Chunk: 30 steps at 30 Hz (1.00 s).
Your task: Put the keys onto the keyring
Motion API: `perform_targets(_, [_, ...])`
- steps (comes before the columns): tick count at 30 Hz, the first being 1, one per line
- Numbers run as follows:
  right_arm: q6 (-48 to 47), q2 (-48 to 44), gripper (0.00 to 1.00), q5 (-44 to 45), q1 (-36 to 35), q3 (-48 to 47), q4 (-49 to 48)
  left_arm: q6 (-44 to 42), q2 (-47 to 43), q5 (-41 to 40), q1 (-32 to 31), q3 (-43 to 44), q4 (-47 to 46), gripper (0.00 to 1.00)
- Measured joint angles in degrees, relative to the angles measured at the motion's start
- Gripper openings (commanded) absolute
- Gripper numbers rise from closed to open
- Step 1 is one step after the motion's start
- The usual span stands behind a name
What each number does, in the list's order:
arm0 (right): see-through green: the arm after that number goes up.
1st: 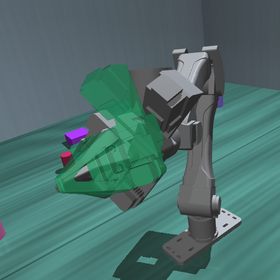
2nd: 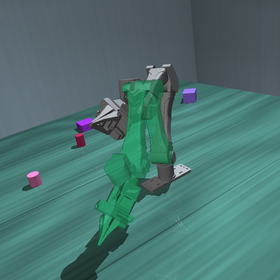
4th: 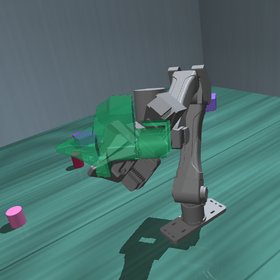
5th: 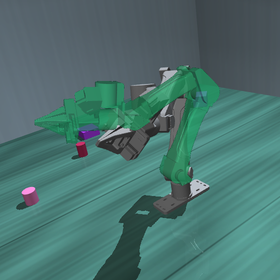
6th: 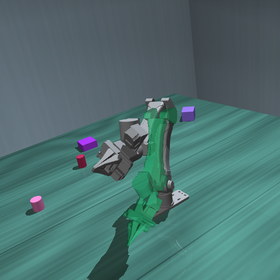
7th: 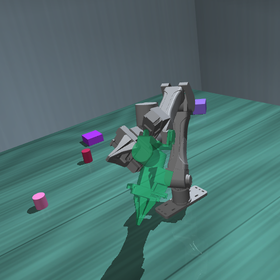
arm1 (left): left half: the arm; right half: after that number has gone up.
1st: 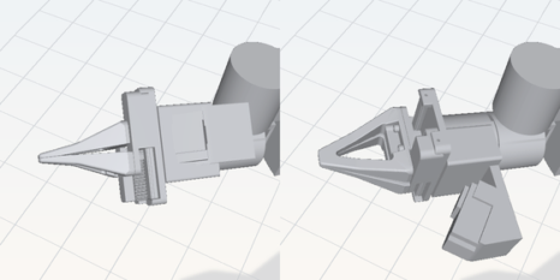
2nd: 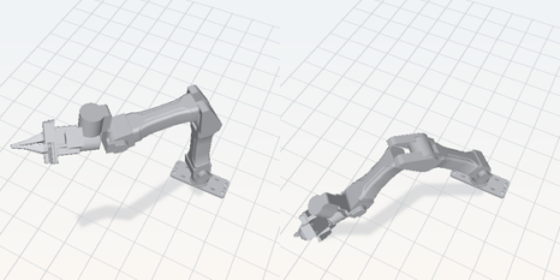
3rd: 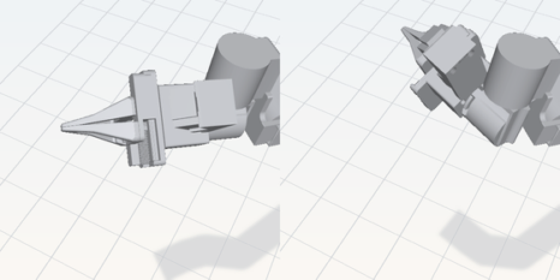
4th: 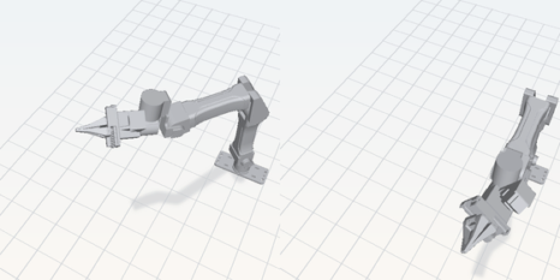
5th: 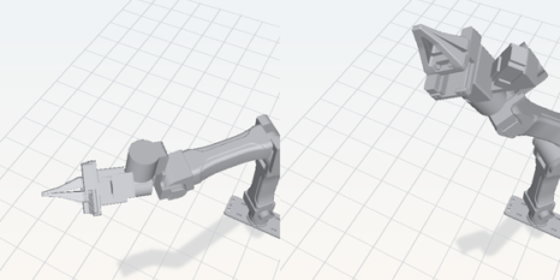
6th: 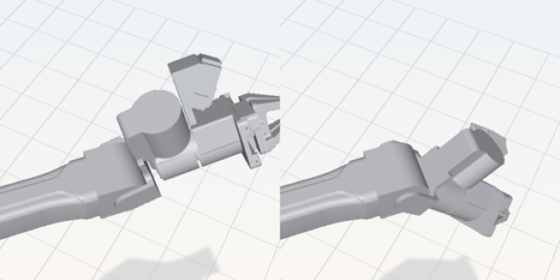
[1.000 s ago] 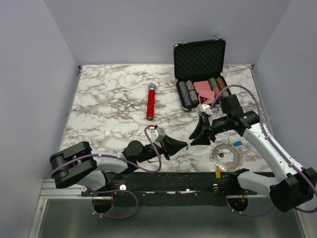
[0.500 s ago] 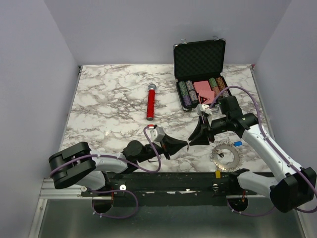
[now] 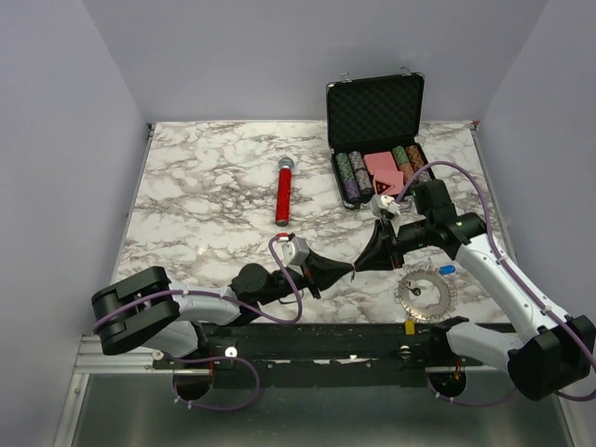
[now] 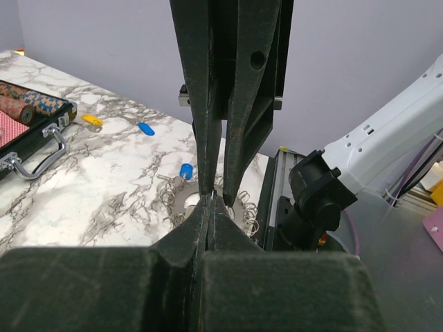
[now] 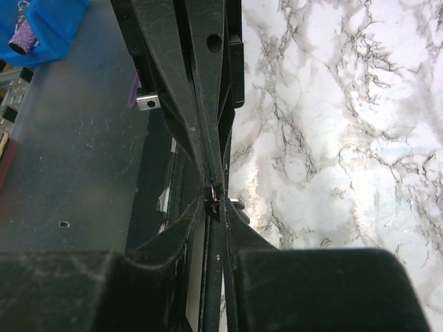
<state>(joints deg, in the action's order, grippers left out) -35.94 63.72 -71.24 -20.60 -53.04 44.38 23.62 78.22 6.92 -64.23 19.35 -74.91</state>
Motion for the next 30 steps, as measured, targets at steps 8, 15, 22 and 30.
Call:
perform_targets(8, [0.2, 0.0, 0.2, 0.0, 0.0, 0.0, -0.2, 0.0, -0.2, -0.4, 0.0, 0.7, 0.0, 0.0])
perform_targets(15, [0.2, 0.0, 0.0, 0.0, 0.0, 0.0, -0.1, 0.0, -0.3, -0.5, 0.0, 0.8, 0.0, 0.0])
perform_targets(22, [-2.4, 0.0, 0.0, 0.9, 0.0, -1.3, 2.7, -0.5, -0.4, -0.9, -0.1, 0.7, -0.1, 0.43])
perform_targets(30, [-15.8, 1.2, 0.0, 7.9, 0.0, -8.4, 15.6, -6.1, -10.2, -0.9, -0.3, -4.1, 3.1, 0.72])
